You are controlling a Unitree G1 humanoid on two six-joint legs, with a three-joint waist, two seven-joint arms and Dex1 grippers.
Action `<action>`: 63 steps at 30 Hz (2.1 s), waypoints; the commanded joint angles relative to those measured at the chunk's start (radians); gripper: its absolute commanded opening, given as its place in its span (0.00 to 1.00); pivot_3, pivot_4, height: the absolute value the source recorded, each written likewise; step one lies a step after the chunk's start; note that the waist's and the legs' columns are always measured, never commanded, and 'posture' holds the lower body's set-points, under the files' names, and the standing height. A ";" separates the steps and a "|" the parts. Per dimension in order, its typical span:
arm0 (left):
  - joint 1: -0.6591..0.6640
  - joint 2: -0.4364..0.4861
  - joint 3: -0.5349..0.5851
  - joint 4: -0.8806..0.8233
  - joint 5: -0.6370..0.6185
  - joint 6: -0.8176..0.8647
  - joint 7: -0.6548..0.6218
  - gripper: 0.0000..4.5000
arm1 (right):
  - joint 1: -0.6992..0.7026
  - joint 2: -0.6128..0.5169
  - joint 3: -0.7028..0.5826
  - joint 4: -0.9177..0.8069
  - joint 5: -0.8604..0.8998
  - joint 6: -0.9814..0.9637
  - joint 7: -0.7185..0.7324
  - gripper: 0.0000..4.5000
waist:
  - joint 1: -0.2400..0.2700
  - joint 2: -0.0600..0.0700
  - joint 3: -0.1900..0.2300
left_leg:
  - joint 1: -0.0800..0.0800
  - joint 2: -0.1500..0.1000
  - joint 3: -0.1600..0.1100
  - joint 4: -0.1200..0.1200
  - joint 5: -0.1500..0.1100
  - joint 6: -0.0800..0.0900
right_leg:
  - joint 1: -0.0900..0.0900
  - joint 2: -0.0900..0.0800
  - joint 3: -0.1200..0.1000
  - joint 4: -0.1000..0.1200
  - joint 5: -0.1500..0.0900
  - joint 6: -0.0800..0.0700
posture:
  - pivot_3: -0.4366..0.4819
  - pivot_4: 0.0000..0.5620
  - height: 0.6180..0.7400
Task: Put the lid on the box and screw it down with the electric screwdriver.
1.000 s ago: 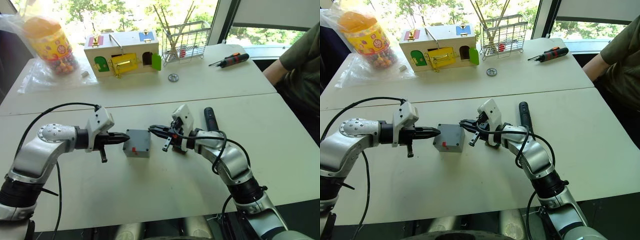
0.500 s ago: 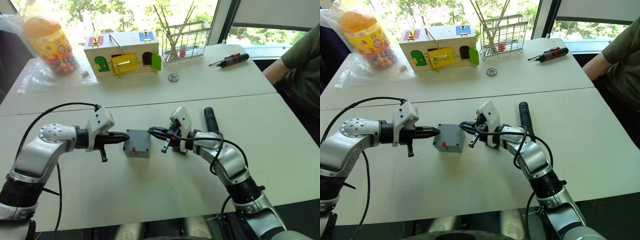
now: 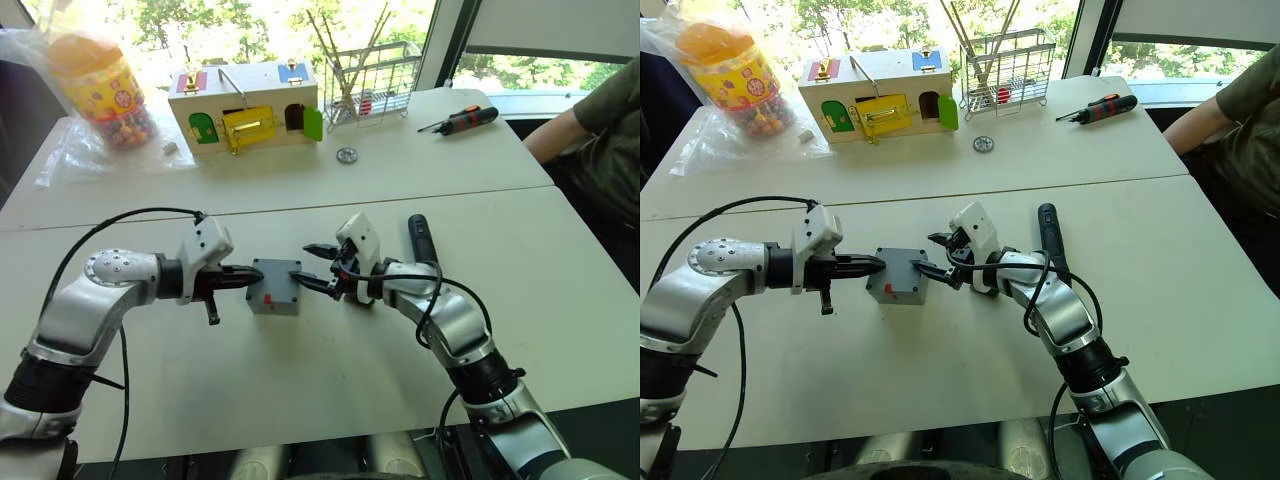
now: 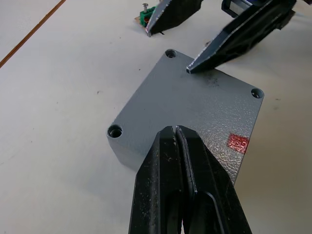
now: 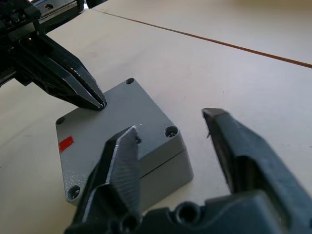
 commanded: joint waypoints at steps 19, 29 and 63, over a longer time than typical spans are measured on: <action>-0.252 -0.055 -0.087 -0.111 -0.117 0.049 -0.113 0.00 | -0.332 -0.710 -0.283 -0.057 0.541 1.076 0.055 0.97 | -0.001 0.000 0.000 | -0.004 0.001 0.002 0.000 0.000 0.001 | -0.003 -0.002 0.000 -0.001 0.000 0.000 | 0.48 0.27 1.00; -0.173 -0.043 -0.146 -0.207 -0.055 -0.039 -0.113 0.00 | -0.473 -0.805 0.039 0.218 0.635 1.076 0.076 0.97 | 0.002 0.000 0.000 | -0.013 0.000 0.004 0.009 -0.002 0.004 | -0.008 -0.004 0.000 -0.001 0.000 0.000 | 0.48 0.27 1.00; -0.078 -0.111 -0.153 -0.199 0.038 -0.057 0.073 0.00 | -0.449 -0.678 0.251 0.425 0.413 0.987 -0.012 0.39 | 0.058 -0.017 -0.011 | 0.001 -0.004 -0.002 0.017 -0.010 0.016 | 0.016 -0.005 -0.007 -0.015 0.002 -0.002 | 0.48 0.27 1.00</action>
